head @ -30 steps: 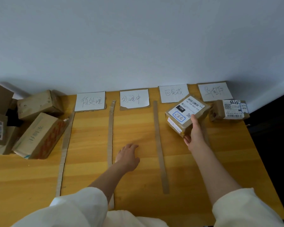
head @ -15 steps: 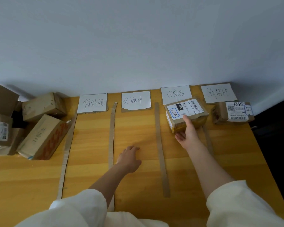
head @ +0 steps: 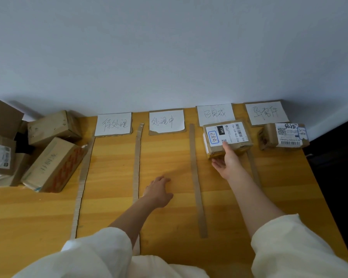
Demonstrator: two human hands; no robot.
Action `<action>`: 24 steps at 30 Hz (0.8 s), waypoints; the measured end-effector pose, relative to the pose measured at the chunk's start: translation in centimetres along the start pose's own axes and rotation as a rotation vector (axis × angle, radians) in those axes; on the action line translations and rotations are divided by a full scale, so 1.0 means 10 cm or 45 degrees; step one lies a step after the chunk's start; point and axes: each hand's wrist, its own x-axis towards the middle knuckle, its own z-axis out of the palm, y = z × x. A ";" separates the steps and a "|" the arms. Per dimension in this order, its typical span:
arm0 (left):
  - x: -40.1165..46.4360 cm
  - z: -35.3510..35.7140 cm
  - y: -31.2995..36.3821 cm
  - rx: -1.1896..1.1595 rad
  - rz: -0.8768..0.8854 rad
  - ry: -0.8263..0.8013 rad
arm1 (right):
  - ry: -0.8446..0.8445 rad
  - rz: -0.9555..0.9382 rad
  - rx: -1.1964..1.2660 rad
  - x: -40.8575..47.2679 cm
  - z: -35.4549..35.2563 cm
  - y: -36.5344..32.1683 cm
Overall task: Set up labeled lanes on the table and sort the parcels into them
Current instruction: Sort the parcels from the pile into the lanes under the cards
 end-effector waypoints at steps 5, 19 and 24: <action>-0.05 -0.03 -0.02 -0.113 0.002 0.032 | 0.025 -0.007 -0.102 -0.16 -0.02 0.06; -0.72 -0.18 -0.79 -0.526 -0.035 0.449 | -0.169 0.227 -0.491 -0.87 0.54 1.31; -0.97 -0.30 -1.43 -0.667 -0.182 0.670 | -0.221 0.168 -0.675 -1.05 1.10 1.72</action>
